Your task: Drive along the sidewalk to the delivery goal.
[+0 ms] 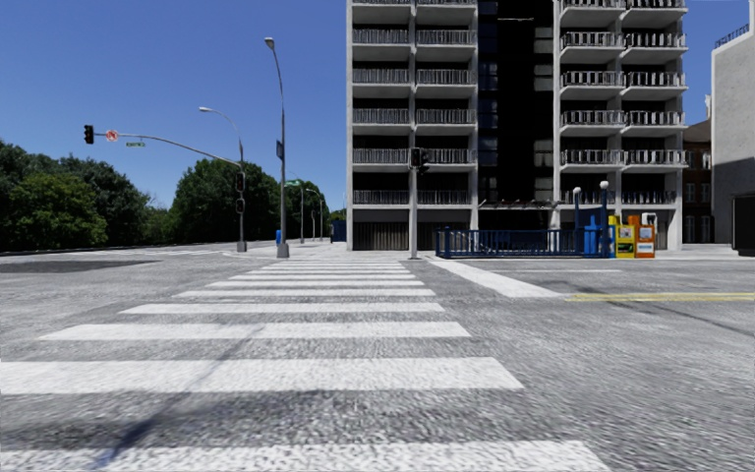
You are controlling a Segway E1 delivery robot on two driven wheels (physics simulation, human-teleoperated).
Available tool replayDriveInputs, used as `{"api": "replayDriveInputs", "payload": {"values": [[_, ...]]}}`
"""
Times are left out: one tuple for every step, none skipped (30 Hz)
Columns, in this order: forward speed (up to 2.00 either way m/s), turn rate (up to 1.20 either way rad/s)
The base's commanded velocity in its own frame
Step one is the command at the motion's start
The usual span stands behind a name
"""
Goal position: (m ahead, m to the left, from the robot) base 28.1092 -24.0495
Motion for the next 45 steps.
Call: {"api": "replayDriveInputs", "payload": {"values": [[2.00, 0.00], [2.00, 0.00], [2.00, 0.00], [2.00, 0.00], [2.00, 0.00], [2.00, 0.00], [2.00, 0.00], [2.00, 0.00], [2.00, 0.00], [2.00, 0.00], [2.00, 0.00], [2.00, 0.00], [2.00, 0.00], [2.00, 0.00], [2.00, 0.15], [2.00, 0.25], [2.00, 0.28], [2.00, 0.28], [2.00, 0.29], [2.00, 0.29], [2.00, 0.29], [2.00, 0.29], [2.00, 0.22], [2.00, 0.13], [2.00, 0.02], [2.00, 0.02], [2.00, 0.00], [2.00, 0.00], [2.00, 0.00], [2.00, 0.00], [2.00, 0.00], [2.00, 0.00], [2.00, 0.00], [2.00, 0.00], [2.00, 0.00], [2.00, 0.00], [2.00, 0.00], [2.00, 0.00], [2.00, 0.00], [2.00, 0.00], [2.00, 0.00], [2.00, 0.00], [2.00, 0.00], [2.00, 0.00], [2.00, 0.00]]}}
